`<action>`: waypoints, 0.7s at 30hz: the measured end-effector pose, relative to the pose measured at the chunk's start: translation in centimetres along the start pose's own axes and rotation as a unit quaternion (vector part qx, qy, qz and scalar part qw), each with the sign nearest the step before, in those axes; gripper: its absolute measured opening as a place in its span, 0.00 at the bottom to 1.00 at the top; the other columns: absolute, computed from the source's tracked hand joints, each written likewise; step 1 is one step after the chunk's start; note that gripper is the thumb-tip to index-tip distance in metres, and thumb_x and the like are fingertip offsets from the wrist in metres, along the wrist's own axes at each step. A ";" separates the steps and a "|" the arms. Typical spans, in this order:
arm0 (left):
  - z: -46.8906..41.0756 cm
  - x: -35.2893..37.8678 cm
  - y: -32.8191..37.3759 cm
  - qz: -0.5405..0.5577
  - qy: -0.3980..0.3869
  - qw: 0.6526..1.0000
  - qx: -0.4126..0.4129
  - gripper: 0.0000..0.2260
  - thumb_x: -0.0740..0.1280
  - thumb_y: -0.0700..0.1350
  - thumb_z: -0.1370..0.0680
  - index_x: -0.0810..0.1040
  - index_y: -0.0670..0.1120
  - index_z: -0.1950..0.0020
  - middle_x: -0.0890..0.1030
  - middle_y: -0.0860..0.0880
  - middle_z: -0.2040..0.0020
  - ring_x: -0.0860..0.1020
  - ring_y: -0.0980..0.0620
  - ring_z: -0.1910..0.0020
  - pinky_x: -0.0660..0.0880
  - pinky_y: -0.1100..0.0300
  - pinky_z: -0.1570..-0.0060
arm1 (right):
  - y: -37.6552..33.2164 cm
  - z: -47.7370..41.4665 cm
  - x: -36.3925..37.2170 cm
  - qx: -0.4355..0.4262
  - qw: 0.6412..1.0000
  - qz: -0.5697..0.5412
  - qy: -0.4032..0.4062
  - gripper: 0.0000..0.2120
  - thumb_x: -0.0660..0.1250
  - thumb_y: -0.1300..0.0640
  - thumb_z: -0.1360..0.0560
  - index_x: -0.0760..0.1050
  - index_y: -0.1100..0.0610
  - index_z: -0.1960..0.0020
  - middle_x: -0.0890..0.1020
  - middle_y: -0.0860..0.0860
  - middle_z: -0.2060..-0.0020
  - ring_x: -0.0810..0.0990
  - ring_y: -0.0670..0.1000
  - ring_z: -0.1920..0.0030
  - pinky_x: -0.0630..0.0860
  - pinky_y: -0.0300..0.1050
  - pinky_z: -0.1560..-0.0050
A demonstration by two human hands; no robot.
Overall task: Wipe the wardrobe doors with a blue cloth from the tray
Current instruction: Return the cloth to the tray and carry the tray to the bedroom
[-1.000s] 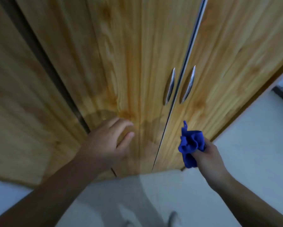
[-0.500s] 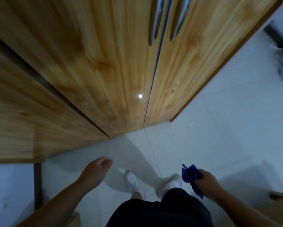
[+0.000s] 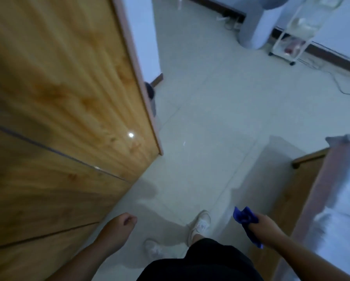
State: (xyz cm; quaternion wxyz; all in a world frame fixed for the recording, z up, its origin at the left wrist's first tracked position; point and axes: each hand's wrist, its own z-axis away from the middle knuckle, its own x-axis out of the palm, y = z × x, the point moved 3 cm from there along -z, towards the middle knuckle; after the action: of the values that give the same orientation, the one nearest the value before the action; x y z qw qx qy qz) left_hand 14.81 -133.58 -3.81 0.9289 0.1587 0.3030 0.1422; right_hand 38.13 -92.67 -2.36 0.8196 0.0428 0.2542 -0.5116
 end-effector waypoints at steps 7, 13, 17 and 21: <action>-5.2 2.1 15.5 -0.092 -0.060 0.991 0.082 0.07 0.65 0.53 0.16 0.82 0.54 0.49 0.85 0.53 0.54 0.82 0.56 0.56 0.75 0.59 0.56 | 8.1 -0.2 -4.0 0.040 0.988 -0.145 0.044 0.13 0.59 0.60 0.21 0.75 0.56 0.64 0.81 0.51 0.75 0.84 0.52 0.62 0.78 0.46 0.54; -9.3 2.2 24.5 -0.029 -0.045 0.992 0.115 0.06 0.67 0.44 0.16 0.83 0.53 0.49 0.85 0.49 0.56 0.81 0.47 0.59 0.72 0.57 0.62 | 12.5 -2.7 -8.4 0.094 0.965 -0.232 0.073 0.12 0.61 0.61 0.23 0.81 0.65 0.50 0.86 0.59 0.61 0.85 0.54 0.59 0.79 0.47 0.56; -11.7 1.3 26.8 -0.041 -0.042 0.994 0.091 0.06 0.65 0.43 0.15 0.82 0.48 0.45 0.86 0.46 0.53 0.82 0.50 0.59 0.70 0.66 0.70 | 10.8 -5.9 -15.5 0.098 0.950 -0.271 0.120 0.10 0.63 0.61 0.25 0.82 0.65 0.53 0.85 0.58 0.67 0.83 0.49 0.67 0.72 0.41 0.68; -15.3 0.2 29.2 -0.052 -0.056 0.995 0.063 0.07 0.65 0.42 0.15 0.82 0.44 0.47 0.82 0.44 0.57 0.76 0.50 0.64 0.68 0.64 0.72 | 6.4 -9.5 -25.3 0.079 0.921 -0.336 0.178 0.09 0.63 0.61 0.26 0.81 0.62 0.56 0.83 0.54 0.72 0.81 0.47 0.72 0.72 0.42 0.68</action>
State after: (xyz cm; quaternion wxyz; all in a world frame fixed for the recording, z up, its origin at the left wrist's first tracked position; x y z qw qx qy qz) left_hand 0.74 -103.75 -4.49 0.9385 0.2091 0.2669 0.0655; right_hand 31.33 -65.85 -0.22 0.5346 0.1098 0.3542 -0.7594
